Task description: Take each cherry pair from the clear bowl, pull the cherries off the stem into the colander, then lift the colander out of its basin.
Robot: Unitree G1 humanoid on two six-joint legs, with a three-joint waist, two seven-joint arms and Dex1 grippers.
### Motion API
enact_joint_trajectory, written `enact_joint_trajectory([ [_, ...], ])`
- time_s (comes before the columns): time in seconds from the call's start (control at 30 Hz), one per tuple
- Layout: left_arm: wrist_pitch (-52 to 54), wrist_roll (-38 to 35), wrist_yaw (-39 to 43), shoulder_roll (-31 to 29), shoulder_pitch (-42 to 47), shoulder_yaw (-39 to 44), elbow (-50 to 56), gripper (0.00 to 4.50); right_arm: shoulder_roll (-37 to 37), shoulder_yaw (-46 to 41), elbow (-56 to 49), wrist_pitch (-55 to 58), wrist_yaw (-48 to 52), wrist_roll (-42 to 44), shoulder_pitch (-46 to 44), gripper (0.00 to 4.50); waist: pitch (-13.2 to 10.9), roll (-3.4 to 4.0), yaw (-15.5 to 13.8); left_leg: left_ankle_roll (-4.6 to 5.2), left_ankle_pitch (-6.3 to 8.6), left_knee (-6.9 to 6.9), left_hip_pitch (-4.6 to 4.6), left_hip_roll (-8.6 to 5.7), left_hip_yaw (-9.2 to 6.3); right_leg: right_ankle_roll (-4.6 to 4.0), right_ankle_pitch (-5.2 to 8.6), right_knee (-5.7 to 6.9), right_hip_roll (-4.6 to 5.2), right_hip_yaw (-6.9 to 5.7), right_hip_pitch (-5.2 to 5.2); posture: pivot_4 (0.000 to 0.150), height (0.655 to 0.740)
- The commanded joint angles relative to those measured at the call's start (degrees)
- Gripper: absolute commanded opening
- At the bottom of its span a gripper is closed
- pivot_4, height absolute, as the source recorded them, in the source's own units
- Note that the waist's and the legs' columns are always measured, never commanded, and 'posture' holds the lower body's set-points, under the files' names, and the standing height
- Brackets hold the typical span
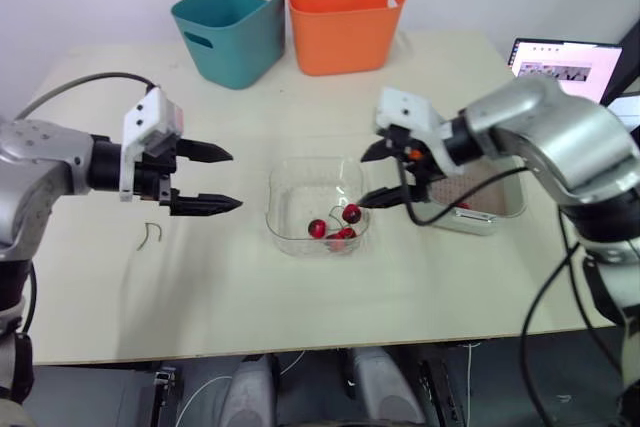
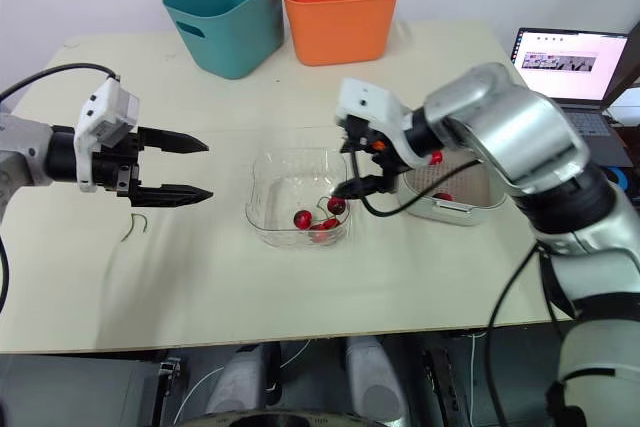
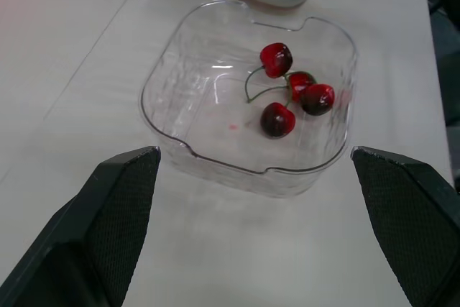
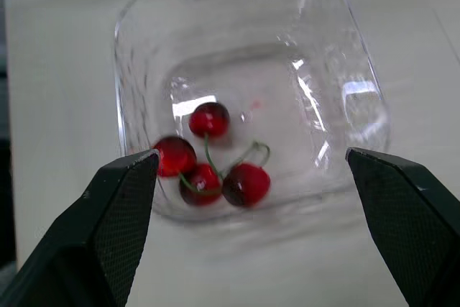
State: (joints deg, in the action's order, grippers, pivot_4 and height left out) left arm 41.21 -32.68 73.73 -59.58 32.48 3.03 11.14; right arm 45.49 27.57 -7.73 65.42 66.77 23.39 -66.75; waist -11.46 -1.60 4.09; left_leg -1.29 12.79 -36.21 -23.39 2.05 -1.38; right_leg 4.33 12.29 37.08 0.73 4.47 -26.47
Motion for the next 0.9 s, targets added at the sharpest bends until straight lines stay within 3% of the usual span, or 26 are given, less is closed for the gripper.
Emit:
enact_joint_trajectory([
  [0.03, -0.45, -0.47, -0.30, -0.13, -0.39, 0.92, 1.36, 4.48, -1.56, 1.94, 2.24, 4.40, 0.02, -0.40, -2.79, 4.50, 0.00, -0.01, -0.23, 0.00, 0.00, -0.01, -0.01, 0.00, 0.00, 0.00, 0.00, -0.01, 0.01, 0.00, 0.01, 0.150, 0.7400],
  [0.37, -0.51, -1.19, -2.79, 1.77, -2.51, 1.38, 3.08, 4.48, -4.80, 12.67, 6.40, 3.15, 1.41, -5.29, -5.44, 4.50, 0.01, -0.01, 0.09, 0.00, 0.00, -0.04, -0.04, -0.01, -0.01, 0.02, 0.00, 0.02, 0.02, -0.03, -0.02, 0.150, 0.7400],
  [0.67, 0.42, -2.50, -5.01, 3.47, -3.05, 1.66, 4.84, 4.48, -7.02, 19.19, 10.74, -4.53, 4.10, -12.36, -6.77, 4.50, 0.01, -0.01, -0.08, 0.00, 0.00, -0.04, -0.03, 0.00, -0.05, 0.04, -0.02, 0.02, 0.01, -0.05, 0.01, 0.150, 0.7400],
  [0.83, 0.54, -2.89, -5.86, 3.95, -2.97, 1.60, 5.12, 4.50, -8.23, 20.92, 12.34, -9.91, 6.66, -16.30, -7.84, 3.27, 0.01, -0.01, 0.01, 0.00, 0.00, -0.04, -0.02, 0.00, -0.05, 0.05, -0.02, 0.03, 0.00, -0.05, 0.01, 0.150, 0.7400],
  [0.9, 0.44, -2.80, -6.21, 4.19, -2.81, 1.56, 5.07, 4.50, -9.23, 20.27, 12.69, -11.69, 7.38, -17.38, -8.62, 3.27, 0.01, -0.01, 0.02, 0.00, 0.00, -0.03, -0.02, 0.00, -0.05, 0.09, -0.06, 0.04, -0.01, -0.06, 0.01, 0.150, 0.7400],
])
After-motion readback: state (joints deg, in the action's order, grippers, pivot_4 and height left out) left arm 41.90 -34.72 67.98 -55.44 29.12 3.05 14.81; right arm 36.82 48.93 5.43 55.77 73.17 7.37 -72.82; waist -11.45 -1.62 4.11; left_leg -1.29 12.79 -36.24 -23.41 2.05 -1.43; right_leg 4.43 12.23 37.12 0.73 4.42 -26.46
